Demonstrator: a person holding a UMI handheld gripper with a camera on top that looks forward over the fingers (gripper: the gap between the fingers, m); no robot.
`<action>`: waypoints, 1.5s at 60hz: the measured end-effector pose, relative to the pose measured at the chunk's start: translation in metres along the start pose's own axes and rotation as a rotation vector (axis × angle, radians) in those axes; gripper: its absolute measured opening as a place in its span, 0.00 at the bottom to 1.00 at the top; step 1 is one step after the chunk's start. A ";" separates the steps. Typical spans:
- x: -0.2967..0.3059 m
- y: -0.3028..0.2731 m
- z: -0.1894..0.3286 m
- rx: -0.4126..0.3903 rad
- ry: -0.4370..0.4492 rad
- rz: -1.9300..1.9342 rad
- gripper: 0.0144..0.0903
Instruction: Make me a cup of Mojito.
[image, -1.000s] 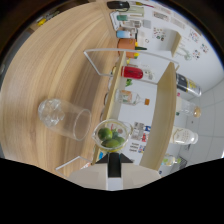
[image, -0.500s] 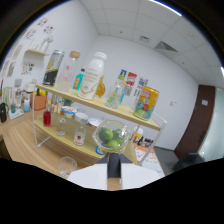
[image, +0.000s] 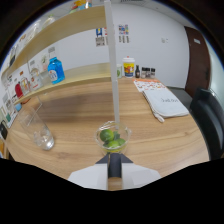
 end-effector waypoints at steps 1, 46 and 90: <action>0.001 0.003 0.003 -0.006 -0.001 0.000 0.01; -0.003 -0.029 -0.038 0.094 0.081 -0.110 0.93; -0.228 -0.059 -0.125 0.220 0.004 -0.052 0.94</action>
